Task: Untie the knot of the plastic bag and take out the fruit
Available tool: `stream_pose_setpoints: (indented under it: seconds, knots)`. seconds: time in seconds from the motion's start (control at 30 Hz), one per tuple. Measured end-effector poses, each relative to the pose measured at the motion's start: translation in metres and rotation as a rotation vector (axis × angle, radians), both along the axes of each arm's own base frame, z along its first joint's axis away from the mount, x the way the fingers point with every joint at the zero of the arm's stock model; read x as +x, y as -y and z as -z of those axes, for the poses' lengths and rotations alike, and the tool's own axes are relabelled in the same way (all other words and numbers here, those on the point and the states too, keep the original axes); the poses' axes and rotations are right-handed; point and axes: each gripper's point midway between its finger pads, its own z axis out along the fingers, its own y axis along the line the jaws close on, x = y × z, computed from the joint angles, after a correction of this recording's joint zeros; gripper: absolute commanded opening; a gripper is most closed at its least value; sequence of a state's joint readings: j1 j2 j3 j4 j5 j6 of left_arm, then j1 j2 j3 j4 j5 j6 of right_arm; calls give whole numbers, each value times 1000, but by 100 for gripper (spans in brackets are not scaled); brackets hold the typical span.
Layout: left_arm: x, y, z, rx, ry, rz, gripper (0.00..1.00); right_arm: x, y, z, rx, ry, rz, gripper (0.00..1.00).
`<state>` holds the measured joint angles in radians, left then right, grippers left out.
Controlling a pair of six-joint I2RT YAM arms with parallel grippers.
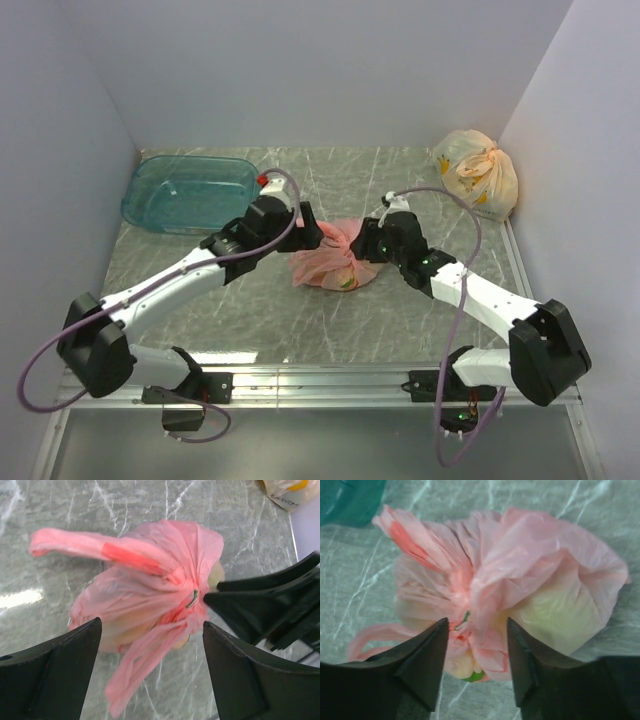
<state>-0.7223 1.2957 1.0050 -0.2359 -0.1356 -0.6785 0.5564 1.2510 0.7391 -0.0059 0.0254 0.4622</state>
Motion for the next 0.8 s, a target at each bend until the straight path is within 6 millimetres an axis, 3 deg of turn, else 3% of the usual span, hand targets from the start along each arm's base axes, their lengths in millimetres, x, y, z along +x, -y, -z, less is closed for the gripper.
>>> stream_pose_setpoints:
  seconds: [0.03,0.07,0.13,0.17,0.3,0.5,0.67,0.8]
  knots:
    - [4,5,2,7,1,-1,87,0,2,9,8,-22,3,50]
    - [8,10,3,13,1,-2,86,0,5,20,15,-44,7,33]
    - [12,18,10,22,-5,2,85,1,15,37,37,-84,35,15]
    - [13,21,13,28,-9,4,84,2,21,44,50,-100,55,1]
    - [12,36,34,65,-39,26,84,0,39,63,113,-135,117,0]
    - [10,56,54,101,-70,61,84,-8,34,70,170,-135,89,0]
    - [9,71,56,109,-66,79,81,-14,24,62,179,-109,43,0]
    - [10,77,58,116,-61,61,74,-21,11,43,186,-50,-10,0]
